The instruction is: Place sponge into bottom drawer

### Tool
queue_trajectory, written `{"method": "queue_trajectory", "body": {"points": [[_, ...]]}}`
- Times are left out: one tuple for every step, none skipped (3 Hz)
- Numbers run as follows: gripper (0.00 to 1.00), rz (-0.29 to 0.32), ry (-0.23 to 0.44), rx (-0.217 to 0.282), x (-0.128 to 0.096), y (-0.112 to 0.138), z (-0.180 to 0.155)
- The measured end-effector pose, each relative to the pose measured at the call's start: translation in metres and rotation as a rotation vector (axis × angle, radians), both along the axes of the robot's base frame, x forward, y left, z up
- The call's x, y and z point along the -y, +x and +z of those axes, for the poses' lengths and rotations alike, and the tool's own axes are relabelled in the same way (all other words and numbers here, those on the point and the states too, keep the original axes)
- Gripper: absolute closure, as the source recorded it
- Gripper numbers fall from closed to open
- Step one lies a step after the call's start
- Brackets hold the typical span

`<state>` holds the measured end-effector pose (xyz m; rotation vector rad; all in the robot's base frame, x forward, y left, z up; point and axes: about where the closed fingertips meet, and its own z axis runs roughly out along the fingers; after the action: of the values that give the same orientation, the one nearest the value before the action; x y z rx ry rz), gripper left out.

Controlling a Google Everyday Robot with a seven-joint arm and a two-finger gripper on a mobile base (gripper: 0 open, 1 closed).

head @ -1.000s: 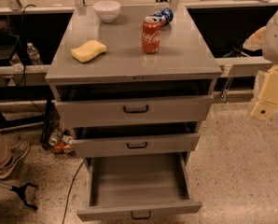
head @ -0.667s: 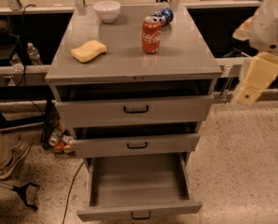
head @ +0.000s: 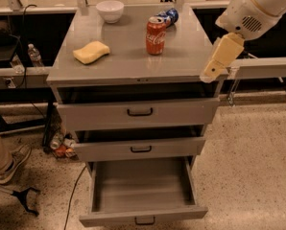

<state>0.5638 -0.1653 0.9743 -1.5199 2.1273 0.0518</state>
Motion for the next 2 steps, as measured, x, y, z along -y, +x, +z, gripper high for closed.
{"method": "queue_trajectory", "body": {"points": [[0.0, 0.005, -0.005, 0.008, -0.002, 0.001, 0.001], [0.0, 0.014, 0.002, 0.05, -0.02, 0.018, 0.0]]}}
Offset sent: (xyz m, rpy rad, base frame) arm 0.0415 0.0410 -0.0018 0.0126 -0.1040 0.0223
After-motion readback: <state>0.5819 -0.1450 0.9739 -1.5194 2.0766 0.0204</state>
